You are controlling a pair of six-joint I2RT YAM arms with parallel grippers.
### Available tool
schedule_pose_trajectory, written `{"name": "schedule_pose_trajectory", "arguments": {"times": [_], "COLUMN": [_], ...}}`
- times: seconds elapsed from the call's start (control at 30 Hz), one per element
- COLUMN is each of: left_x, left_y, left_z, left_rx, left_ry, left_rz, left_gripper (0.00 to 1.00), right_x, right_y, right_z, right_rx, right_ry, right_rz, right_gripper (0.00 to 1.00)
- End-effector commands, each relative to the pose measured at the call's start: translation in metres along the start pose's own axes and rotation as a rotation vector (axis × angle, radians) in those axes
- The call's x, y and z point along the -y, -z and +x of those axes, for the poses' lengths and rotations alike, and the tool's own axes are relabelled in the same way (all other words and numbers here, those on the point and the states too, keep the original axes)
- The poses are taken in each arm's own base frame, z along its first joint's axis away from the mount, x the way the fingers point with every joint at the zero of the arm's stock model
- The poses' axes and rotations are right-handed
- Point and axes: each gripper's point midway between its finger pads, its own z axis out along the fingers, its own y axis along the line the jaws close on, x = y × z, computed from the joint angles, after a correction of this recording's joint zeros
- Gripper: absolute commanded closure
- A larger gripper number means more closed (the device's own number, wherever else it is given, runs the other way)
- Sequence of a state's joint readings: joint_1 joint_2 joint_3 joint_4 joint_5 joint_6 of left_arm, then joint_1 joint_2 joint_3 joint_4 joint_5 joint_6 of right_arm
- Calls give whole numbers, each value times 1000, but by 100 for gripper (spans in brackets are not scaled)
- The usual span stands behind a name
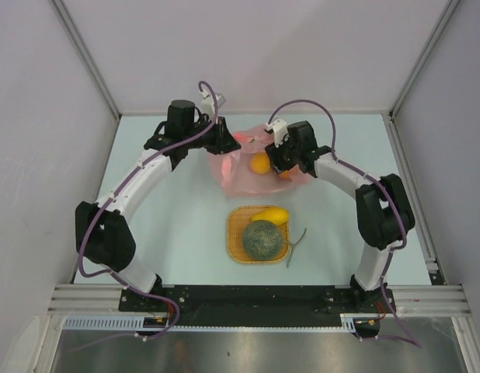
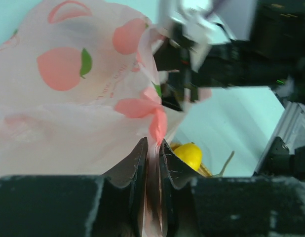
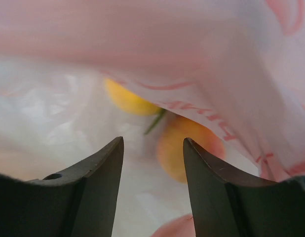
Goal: Take the fake fruits out of the plastic bag
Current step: Adjust the plastic bag at the center of the board.
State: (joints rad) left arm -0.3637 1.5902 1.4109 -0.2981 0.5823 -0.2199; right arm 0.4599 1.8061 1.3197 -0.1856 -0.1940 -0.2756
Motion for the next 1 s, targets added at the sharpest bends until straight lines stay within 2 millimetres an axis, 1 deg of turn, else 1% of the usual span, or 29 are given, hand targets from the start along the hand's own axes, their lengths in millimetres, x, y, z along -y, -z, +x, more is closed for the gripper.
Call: {"name": "schedule_pose_trajectory", "arguments": {"times": [0.0, 0.03, 0.07, 0.1, 0.17, 0.2, 0.23, 0.27, 0.3, 0.33, 0.37, 0.4, 0.5, 0.53, 0.6, 0.63, 0.67, 0.7, 0.8, 0.83, 0.87, 0.9, 0.97], "left_x": [37, 42, 40, 41, 40, 39, 37, 37, 34, 31, 31, 30, 28, 29, 29, 30, 29, 27, 24, 23, 24, 23, 22], "left_y": [9, 11, 12, 11, 11, 8, 6, 4, 2, -2, -3, -4, -7, -8, -8, -8, -8, -9, -9, -9, -8, -6, -3], "left_z": [-38, -41, -41, -46, -50, -50, -51, -50, -48, -46, -45, -43, -43, -44, -45, -47, -47, -46, -44, -43, -43, -44, -45], "left_rx": [75, 76, 66, 72, 72, 72, 73, 71, 64, 54, 53, 50, 52, 51, 54, 58, 59, 59, 57, 55, 57, 58, 63], "left_ry": [-96, -117, -141, -156, -154, -152, -148, -135, -124, -109, -106, -101, -87, -81, -76, -75, -73, -72, -67, -67, -71, -80, -98], "left_rz": [153, 170, 167, 166, 155, 160, 159, 159, 153, 150, 150, 149, 150, 155, 158, 159, 155, 148, 130, 125, 124, 114, 102], "left_gripper": [82, 82, 82, 82, 82, 82, 81, 81, 80, 81, 81, 80, 80, 80, 80, 80, 79, 80, 79, 79, 79, 79, 79], "right_x": [76, 89, 95, 100, 101, 98, 93, 81, 72, 65, 57, 51, 43, 43, 39, 41, 37, 36, 40, 40, 51, 65, 83], "right_y": [-4, -10, -11, -9, -12, -12, -11, -10, -11, -11, -8, -10, -12, -13, -19, -20, -23, -26, -29, -28, -24, -10, 11], "right_z": [-45, -38, -40, -48, -47, -42, -39, -35, -23, -19, -19, -7, -5, -6, -9, -9, -11, -8, -2, -3, -4, -15, -28], "right_rx": [155, 143, 147, 160, 147, 125, 113, 91, 64, 55, 52, 27, 26, 29, 38, 34, 37, 26, -2, -2, -12, 4, 18], "right_ry": [-122, -141, -141, -120, -101, -95, -91, -83, -66, -59, -52, -63, -64, -59, -36, -7, 14, 31, 62, 73, 118, 136, 191], "right_rz": [216, 241, 262, 276, 276, 266, 248, 193, 163, 136, 122, 112, 98, 108, 114, 134, 139, 146, 188, 192, 251, 322, 374], "right_gripper": [44, 44, 43, 43, 36, 33, 27, 24, 22, 19, 19, 18, 16, 16, 15, 14, 14, 14, 14, 14, 14, 13, 13]}}
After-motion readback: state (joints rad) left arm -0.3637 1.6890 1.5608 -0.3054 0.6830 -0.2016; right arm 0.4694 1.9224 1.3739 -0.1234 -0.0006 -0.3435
